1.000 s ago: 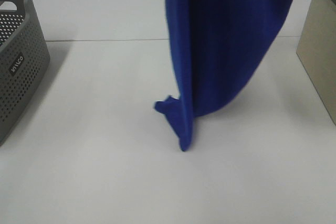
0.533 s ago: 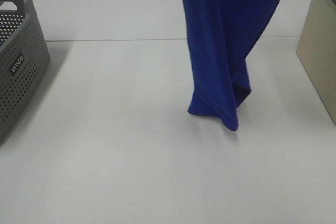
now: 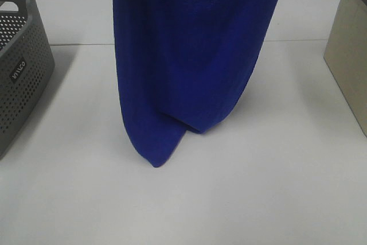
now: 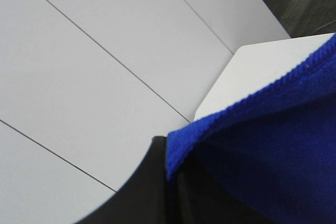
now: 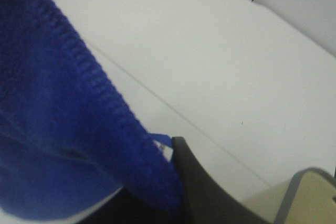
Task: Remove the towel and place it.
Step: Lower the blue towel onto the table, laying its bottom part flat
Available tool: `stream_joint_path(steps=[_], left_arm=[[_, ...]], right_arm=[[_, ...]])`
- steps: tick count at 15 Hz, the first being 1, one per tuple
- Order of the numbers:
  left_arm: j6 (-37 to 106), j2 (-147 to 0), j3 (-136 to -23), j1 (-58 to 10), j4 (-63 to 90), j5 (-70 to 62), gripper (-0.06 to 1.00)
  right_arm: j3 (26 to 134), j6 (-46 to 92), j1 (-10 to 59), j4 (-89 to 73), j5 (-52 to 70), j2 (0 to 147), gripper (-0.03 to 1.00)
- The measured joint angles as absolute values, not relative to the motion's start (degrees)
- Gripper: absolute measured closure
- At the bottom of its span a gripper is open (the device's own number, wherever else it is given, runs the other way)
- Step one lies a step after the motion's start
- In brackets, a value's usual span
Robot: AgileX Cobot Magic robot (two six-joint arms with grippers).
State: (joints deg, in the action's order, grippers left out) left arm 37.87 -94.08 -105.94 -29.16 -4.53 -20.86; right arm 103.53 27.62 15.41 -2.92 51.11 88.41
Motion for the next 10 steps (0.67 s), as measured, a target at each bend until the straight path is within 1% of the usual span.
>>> stream_joint_path(steps=[3,4,5,6,8,9,10], left_arm=[[37.64,-101.41,-106.05,-24.29,-4.53,-5.5,0.94],[37.64,-103.08,-106.46,-23.38,-4.53,-2.23,0.94],[37.53,-106.34,-108.23,-21.6,-4.18,3.67,0.94],[37.3,-114.13,-116.65,-19.42,-3.38,9.11,0.94],[37.3,-121.64,-128.57,-18.62,-3.27,9.68,0.94],[37.24,-122.96,-131.04,-18.56,-3.27,9.57,0.94],[36.5,-126.39,-137.85,-18.45,-3.27,7.79,0.94]], right_arm=[[108.12,27.62,15.41,-2.92,34.78,97.8,0.95],[109.49,27.62,15.41,-2.92,31.91,99.92,0.95],[112.53,27.62,15.41,-2.92,27.04,103.82,0.95],[119.46,27.62,15.41,-2.98,19.19,111.5,0.95],[125.42,27.62,15.41,-3.15,14.73,116.48,0.95],[127.2,27.62,15.24,-3.15,13.24,117.4,0.95],[127.88,27.85,14.78,-3.15,11.92,117.51,0.95]])
